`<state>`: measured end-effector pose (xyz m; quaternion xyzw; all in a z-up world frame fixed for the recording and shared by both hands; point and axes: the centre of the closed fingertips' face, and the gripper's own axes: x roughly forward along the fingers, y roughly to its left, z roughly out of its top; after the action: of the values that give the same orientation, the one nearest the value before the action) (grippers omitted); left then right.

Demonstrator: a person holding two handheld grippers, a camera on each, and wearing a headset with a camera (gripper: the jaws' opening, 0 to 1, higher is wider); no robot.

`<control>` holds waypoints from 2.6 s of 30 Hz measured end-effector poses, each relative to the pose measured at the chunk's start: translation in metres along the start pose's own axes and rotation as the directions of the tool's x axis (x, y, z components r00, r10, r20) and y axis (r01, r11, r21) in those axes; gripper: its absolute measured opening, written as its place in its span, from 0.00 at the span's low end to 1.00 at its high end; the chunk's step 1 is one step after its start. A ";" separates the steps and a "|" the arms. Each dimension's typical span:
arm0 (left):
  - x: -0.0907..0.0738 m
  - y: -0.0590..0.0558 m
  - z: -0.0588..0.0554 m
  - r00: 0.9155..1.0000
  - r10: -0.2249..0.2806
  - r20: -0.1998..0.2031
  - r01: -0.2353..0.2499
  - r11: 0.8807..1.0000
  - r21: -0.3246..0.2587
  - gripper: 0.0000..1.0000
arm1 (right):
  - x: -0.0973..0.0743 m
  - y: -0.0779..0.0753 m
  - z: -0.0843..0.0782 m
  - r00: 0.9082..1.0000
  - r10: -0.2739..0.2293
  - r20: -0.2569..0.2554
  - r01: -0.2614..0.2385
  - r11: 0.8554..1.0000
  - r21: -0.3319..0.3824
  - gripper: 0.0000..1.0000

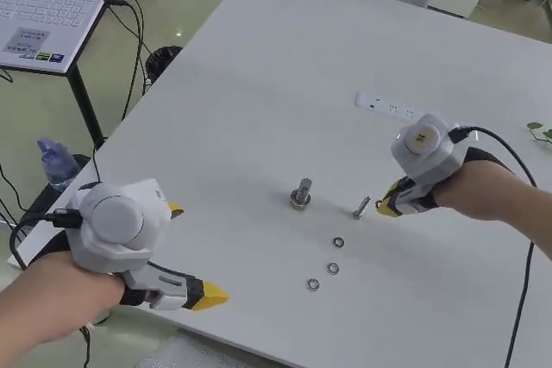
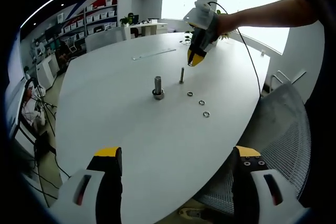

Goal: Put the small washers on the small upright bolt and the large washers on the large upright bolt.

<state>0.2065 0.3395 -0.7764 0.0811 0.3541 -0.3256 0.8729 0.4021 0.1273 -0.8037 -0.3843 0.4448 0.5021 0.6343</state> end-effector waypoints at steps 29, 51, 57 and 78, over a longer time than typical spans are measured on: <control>0.005 -0.002 -0.001 0.999 -0.037 0.000 0.037 0.999 -0.023 0.98 | 0.010 0.013 0.012 1.000 0.014 -0.019 -0.014 1.000 -0.009 0.13; 0.002 -0.003 0.001 0.999 -0.036 0.001 0.036 0.999 -0.025 0.93 | 0.033 0.009 0.005 0.999 0.026 -0.033 -0.026 1.000 -0.013 0.13; 0.002 -0.006 -0.002 0.999 -0.040 -0.010 0.040 0.999 -0.028 0.92 | 0.041 0.011 0.004 0.999 0.027 -0.039 -0.028 0.999 -0.022 0.13; -0.001 -0.007 -0.013 0.999 -0.040 -0.034 0.038 0.998 -0.046 0.89 | 0.057 0.016 -0.007 0.998 0.029 -0.061 -0.032 0.998 -0.052 0.13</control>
<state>0.1945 0.3394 -0.7848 0.0599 0.3781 -0.3330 0.8617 0.3911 0.1406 -0.8605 -0.4092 0.4558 0.5115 0.6026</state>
